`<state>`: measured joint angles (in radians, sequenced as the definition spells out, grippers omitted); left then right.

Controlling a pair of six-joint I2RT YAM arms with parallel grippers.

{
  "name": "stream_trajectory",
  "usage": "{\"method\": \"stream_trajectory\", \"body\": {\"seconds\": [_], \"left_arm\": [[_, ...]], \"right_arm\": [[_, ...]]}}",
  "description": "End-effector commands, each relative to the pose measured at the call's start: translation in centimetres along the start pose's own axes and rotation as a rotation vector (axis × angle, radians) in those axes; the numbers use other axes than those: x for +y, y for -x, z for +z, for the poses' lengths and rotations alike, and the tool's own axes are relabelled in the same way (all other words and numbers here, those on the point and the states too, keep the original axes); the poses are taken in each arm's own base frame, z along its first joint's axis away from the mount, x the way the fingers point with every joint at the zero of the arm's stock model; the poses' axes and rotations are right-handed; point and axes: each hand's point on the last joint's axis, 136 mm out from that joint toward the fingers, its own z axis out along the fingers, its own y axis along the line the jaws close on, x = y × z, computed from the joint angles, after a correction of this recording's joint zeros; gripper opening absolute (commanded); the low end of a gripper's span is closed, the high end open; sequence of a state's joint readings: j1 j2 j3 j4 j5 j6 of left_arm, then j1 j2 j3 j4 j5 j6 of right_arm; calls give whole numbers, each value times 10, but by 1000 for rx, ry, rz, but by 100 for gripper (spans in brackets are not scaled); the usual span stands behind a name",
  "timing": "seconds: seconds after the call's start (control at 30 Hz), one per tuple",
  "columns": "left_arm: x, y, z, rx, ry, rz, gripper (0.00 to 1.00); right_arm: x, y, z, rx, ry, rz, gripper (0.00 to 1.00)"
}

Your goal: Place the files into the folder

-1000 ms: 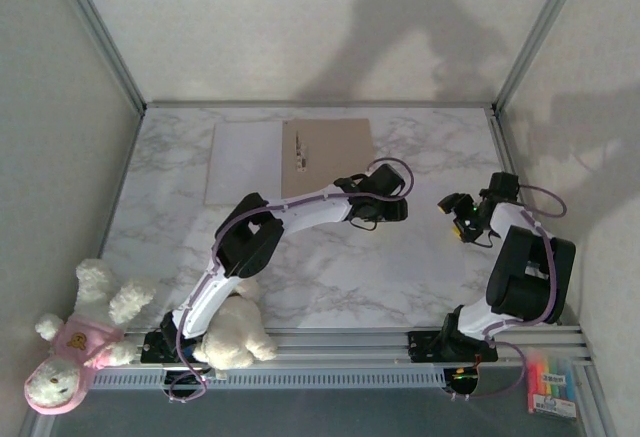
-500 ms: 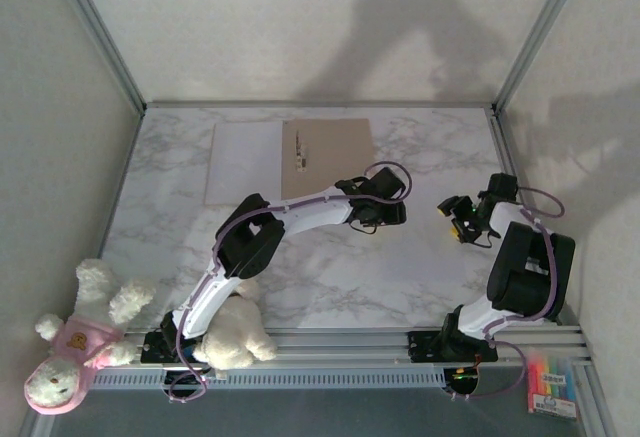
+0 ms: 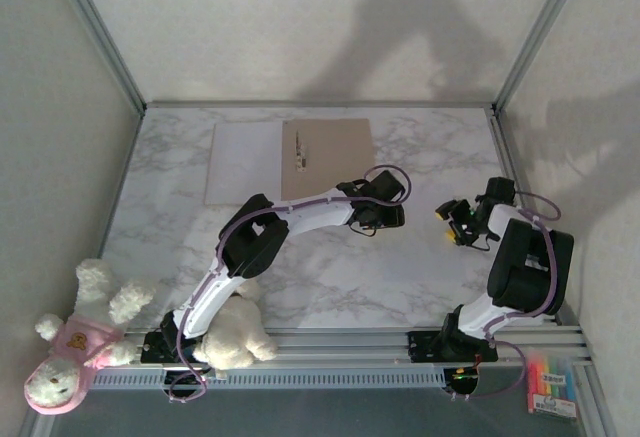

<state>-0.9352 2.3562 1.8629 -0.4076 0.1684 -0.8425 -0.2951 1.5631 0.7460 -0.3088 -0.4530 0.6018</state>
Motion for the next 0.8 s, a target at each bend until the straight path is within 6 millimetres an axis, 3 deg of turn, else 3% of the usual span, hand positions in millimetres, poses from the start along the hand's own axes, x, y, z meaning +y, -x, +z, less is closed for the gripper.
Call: {"method": "stream_trajectory", "body": {"seconds": [0.0,0.27,0.77], "left_arm": [[-1,-19,16,54,-19,-8,58],[-5,-18,16,51,-36,-2,60],[-20,-16,16,51,-114,3,75]], "right_arm": [[-8,-7,7,26,-1,36,57],[-10,-17,10,46,12,43,57],[-8,-27,13,74,61,72,57]]}}
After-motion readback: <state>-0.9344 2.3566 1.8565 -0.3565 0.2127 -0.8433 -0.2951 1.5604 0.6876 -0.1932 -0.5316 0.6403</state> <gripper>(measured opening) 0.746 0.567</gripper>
